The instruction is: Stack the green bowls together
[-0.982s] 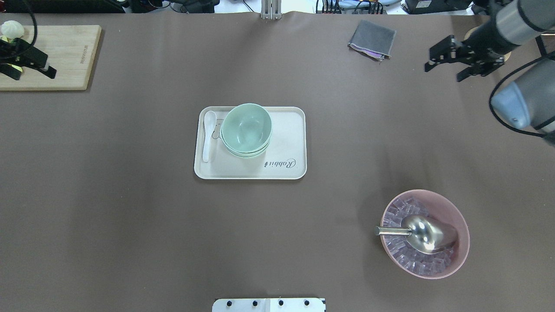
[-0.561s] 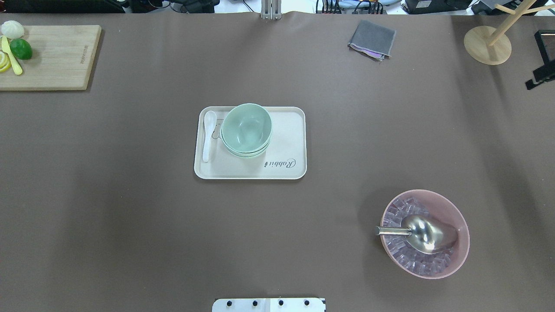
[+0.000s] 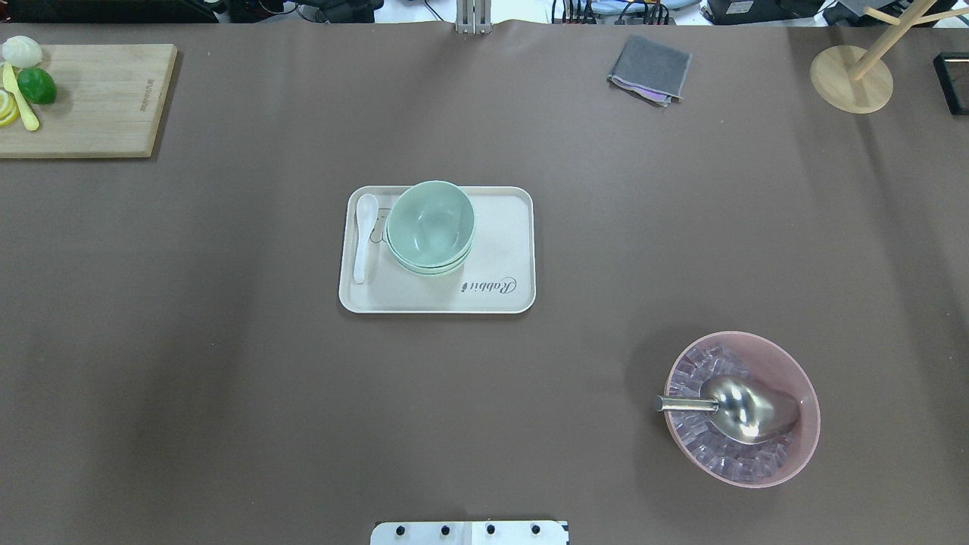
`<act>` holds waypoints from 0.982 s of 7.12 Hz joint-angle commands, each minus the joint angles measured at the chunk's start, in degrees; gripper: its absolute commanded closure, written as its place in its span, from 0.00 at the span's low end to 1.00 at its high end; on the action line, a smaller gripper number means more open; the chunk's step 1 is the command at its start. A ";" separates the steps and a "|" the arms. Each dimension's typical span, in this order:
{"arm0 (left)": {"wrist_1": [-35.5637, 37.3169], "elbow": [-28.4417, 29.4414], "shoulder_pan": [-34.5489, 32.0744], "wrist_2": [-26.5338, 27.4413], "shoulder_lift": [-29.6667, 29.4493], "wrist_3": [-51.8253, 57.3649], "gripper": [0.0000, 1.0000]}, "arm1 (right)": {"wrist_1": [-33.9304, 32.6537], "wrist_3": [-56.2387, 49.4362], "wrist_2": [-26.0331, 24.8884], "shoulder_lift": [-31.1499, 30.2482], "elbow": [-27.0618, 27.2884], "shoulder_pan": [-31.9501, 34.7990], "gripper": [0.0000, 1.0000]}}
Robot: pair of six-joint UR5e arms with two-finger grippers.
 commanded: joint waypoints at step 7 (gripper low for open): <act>-0.51 -0.42 -3.17 -0.77 0.44 -0.41 0.01 | -0.08 -1.71 -1.87 0.95 0.53 0.85 0.00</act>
